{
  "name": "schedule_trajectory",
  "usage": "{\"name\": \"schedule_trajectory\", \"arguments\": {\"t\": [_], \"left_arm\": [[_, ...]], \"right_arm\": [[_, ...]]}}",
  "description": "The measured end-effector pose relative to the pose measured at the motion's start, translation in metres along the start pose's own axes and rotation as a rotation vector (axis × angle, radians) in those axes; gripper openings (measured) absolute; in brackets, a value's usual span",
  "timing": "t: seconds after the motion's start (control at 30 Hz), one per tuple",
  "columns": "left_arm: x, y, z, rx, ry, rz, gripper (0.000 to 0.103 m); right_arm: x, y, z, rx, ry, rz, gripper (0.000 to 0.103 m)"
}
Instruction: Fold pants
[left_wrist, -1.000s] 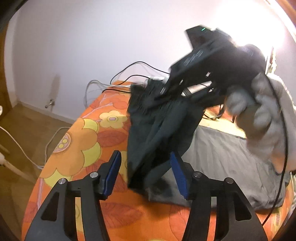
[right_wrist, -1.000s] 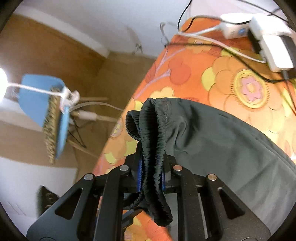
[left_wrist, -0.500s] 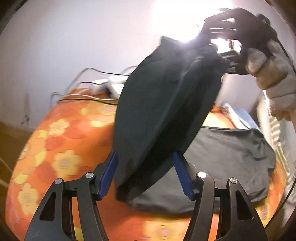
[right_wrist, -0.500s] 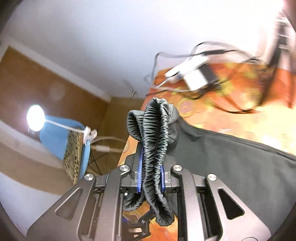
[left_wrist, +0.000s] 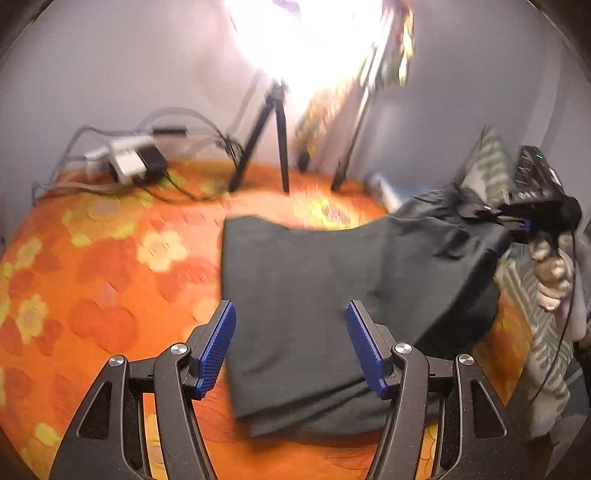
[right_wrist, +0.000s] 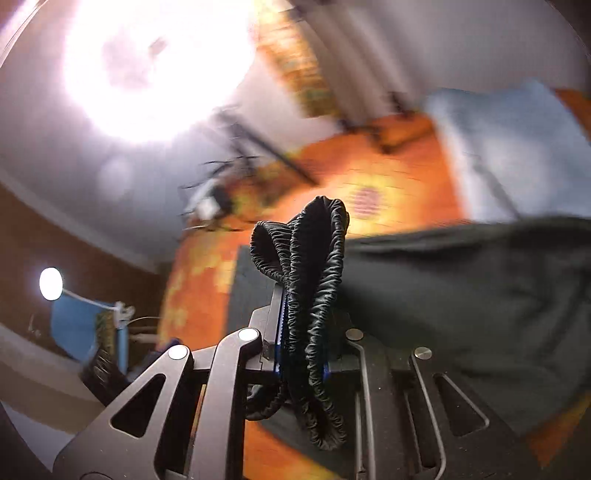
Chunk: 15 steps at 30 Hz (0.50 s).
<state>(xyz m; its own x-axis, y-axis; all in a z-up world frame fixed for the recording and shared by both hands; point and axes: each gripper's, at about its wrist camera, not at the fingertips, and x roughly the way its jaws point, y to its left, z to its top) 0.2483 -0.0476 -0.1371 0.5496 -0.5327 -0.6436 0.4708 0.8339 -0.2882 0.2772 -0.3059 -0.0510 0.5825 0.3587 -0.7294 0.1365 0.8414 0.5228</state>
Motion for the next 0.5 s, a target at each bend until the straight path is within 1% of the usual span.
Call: {"name": "schedule_trajectory", "arguments": {"t": [0.07, 0.17, 0.23, 0.33, 0.5], "left_arm": [[0.016, -0.009, -0.005, 0.003, 0.043, 0.002, 0.062], [0.035, -0.03, -0.013, 0.057, 0.083, 0.035, 0.062], [0.043, -0.04, -0.018, 0.085, 0.104, 0.046, 0.062], [0.051, -0.05, -0.022, 0.115, 0.126, 0.063, 0.062], [0.061, -0.061, -0.026, 0.141, 0.163, 0.082, 0.062]], "right_arm": [[-0.01, -0.039, -0.008, 0.038, -0.01, -0.038, 0.015], [-0.018, -0.085, -0.016, 0.102, -0.024, -0.041, 0.015], [-0.022, -0.105, -0.017, 0.12, -0.027, -0.033, 0.015], [-0.031, -0.124, -0.011, 0.113, -0.04, -0.018, 0.015], [-0.044, -0.164, -0.004, 0.171, -0.061, 0.045, 0.015]]}}
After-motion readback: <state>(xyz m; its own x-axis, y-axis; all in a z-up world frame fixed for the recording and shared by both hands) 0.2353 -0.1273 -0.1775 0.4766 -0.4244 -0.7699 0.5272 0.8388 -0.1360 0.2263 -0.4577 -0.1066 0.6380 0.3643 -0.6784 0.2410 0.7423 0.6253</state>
